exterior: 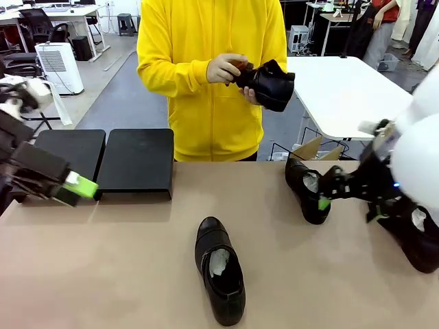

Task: Organize the shoes by placing them on the stand.
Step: Place the Shoe from the middle of the table onto the Shoes Stand.

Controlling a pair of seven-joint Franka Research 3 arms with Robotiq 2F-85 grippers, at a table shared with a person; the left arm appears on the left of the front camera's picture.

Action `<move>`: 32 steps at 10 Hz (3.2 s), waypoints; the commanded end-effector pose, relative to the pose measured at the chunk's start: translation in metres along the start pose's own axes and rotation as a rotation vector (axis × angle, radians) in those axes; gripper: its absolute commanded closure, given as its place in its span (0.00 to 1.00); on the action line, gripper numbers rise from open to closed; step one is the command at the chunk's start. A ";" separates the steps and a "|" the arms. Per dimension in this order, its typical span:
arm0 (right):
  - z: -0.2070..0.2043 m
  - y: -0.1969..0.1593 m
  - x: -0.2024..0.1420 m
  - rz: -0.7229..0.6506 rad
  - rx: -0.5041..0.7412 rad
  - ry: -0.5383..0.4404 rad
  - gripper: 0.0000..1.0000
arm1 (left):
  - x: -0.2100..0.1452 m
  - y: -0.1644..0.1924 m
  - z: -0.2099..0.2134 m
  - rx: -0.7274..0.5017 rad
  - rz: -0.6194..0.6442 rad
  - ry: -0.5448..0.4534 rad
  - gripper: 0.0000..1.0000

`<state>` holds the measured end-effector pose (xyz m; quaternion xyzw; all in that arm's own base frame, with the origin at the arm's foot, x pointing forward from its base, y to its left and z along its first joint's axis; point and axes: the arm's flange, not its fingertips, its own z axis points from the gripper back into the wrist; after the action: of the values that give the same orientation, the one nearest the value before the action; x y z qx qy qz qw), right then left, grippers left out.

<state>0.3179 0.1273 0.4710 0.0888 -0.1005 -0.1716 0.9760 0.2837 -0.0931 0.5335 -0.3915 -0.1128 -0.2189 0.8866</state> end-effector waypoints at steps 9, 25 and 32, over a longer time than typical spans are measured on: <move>0.038 -0.091 0.044 -0.344 -0.229 0.015 0.00 | -0.003 -0.129 -0.097 0.202 -0.013 0.152 0.00; 0.029 -0.101 0.043 -0.336 -0.202 0.007 0.00 | 0.050 -0.162 -0.328 0.733 0.429 0.052 0.00; 0.029 -0.101 0.043 -0.336 -0.202 0.007 0.00 | 0.057 -0.133 -0.388 0.865 0.616 -0.058 0.00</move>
<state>0.3181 0.0130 0.4884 0.0008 -0.0565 -0.3363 0.9401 0.2730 -0.4610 0.3839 -0.0177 -0.0867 0.1232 0.9884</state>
